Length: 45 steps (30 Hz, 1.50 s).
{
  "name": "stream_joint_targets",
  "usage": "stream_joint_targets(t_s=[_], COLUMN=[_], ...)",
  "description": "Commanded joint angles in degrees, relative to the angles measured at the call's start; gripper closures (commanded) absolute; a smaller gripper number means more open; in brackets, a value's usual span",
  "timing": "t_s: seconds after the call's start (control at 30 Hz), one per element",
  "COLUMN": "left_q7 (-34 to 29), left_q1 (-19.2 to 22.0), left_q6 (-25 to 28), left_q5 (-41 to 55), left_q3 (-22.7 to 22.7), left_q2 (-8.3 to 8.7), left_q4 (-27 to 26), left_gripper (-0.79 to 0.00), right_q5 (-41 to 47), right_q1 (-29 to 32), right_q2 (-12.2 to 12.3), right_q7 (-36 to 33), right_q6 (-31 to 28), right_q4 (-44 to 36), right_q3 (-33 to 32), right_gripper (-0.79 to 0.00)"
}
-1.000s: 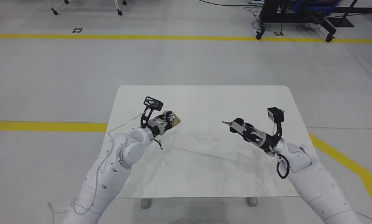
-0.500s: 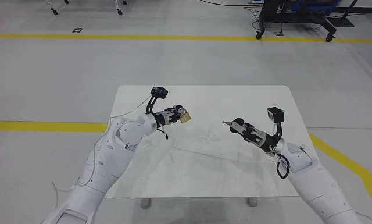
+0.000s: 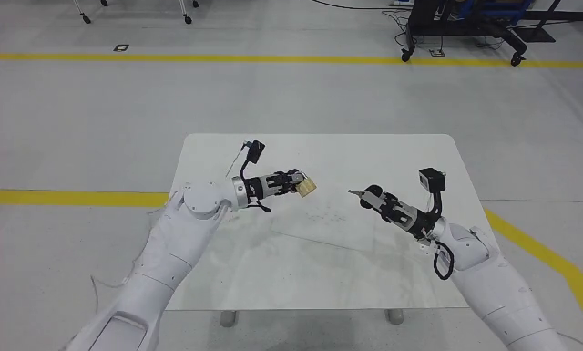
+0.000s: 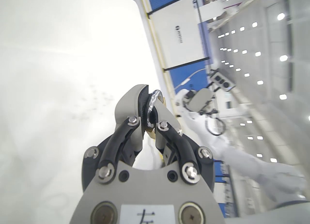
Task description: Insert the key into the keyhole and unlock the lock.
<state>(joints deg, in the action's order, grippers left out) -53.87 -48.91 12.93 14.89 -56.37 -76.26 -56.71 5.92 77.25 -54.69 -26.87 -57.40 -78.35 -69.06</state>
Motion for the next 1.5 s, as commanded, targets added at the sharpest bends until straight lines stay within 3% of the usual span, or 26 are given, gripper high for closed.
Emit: stream_joint_targets(t_s=[0.0, 0.13, 0.4, 0.53, 0.63, 0.9, 1.03, 1.3, 1.47], left_q7=[-3.3, -6.5, -12.4, -14.0, -11.9, -11.6, -9.7, -11.5, -10.9], left_q1=[2.6, 6.2, 9.5, 10.7, 11.8, 11.9, 10.8, 10.3, 10.8], left_q6=[-1.5, -0.8, 1.2, 0.0, 0.0, 0.2, -7.1, -20.6, -23.3], left_q5=[5.8, 11.0, 17.5, 19.8, 19.7, 19.6, 17.9, 24.3, 25.9], left_q3=[1.8, 3.8, 4.9, 5.5, 5.9, 5.9, 6.7, 5.5, 5.8], left_q2=[-1.12, -3.05, -5.29, -6.39, -7.09, -7.13, -7.12, -7.77, -8.55], left_q4=[5.2, 13.4, 22.0, 24.8, 26.6, 26.8, 24.7, 22.8, 23.3], left_gripper=[0.000, 0.000, 0.000, 0.000, 0.000, 0.000, 0.000, 0.000, 0.000], right_q5=[-1.1, -2.1, -0.8, -0.7, -0.8, -0.9, -1.3, -8.2, -12.9], right_q1=[-0.2, -0.9, -3.2, -4.8, -5.7, -5.8, -5.6, -4.1, -0.7], right_q2=[-0.2, -0.8, -1.6, -2.2, -2.5, -2.6, -2.7, -3.3, -3.0], right_q7=[0.6, 1.7, 1.7, 1.7, 1.7, 1.6, 2.0, 7.9, 10.0], right_q6=[2.1, 4.4, 7.8, 9.3, 10.4, 10.6, 11.5, 15.2, 17.6], right_q4=[-1.3, -3.1, -3.9, -3.5, -3.2, -3.5, -3.7, -5.1, -8.4], right_q3=[0.6, 1.6, 3.6, 4.9, 5.6, 5.7, 5.8, 5.6, 3.4], right_gripper=[0.000, 0.000, 0.000, 0.000, 0.000, 0.000, 0.000, 0.000, 0.000])
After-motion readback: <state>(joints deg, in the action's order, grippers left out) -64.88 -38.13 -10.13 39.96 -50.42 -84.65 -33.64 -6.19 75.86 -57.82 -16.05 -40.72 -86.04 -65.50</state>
